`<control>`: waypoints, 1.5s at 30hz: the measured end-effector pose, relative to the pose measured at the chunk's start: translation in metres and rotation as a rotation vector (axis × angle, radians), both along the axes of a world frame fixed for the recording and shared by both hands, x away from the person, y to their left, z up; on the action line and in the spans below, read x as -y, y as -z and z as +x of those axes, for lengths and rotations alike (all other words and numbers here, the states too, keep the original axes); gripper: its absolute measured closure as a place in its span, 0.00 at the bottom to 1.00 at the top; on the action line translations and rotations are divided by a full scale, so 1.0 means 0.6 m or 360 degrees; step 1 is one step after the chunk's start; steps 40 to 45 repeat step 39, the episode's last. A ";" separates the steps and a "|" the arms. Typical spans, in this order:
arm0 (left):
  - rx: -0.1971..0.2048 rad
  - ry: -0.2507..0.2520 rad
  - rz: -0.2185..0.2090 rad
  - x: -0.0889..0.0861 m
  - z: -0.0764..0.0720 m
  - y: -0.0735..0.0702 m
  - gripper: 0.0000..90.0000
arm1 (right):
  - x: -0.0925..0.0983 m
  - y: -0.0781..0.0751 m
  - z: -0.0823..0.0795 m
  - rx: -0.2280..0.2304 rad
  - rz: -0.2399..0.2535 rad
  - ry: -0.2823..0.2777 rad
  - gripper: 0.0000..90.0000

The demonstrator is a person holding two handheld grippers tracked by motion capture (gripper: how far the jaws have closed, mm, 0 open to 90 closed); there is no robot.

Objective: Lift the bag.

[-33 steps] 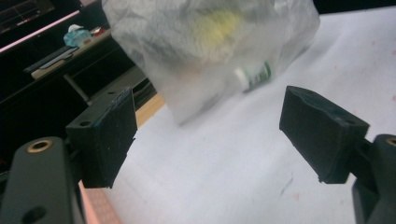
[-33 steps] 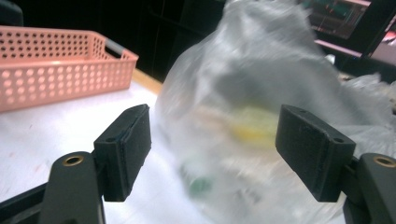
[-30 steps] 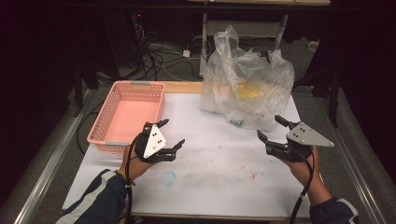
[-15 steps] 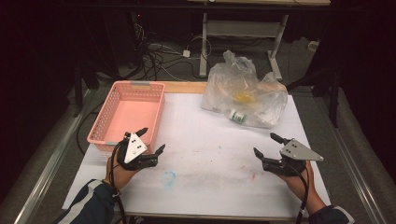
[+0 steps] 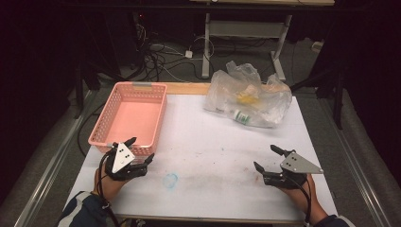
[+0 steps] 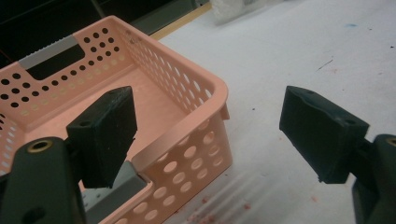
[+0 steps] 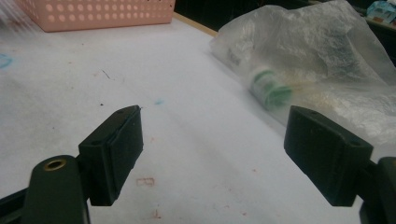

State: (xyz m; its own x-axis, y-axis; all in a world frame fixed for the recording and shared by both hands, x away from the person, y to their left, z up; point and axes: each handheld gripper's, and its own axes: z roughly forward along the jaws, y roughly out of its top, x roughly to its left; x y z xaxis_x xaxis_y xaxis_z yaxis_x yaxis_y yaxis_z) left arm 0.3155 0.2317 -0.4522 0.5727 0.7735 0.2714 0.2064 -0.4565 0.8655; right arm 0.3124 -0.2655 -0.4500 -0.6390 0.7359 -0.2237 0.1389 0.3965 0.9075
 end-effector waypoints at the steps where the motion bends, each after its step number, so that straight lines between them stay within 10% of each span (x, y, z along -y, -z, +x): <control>1: 0.0004 0.0005 0.0000 -0.001 -0.001 -0.001 0.21 | -0.001 -0.001 0.000 -0.0001 0.0004 0.0000 0.23; 45: -0.0020 0.0010 0.0010 0.006 0.005 -0.001 0.21 | -0.009 0.000 0.001 -0.0011 -0.0036 -0.0017 0.21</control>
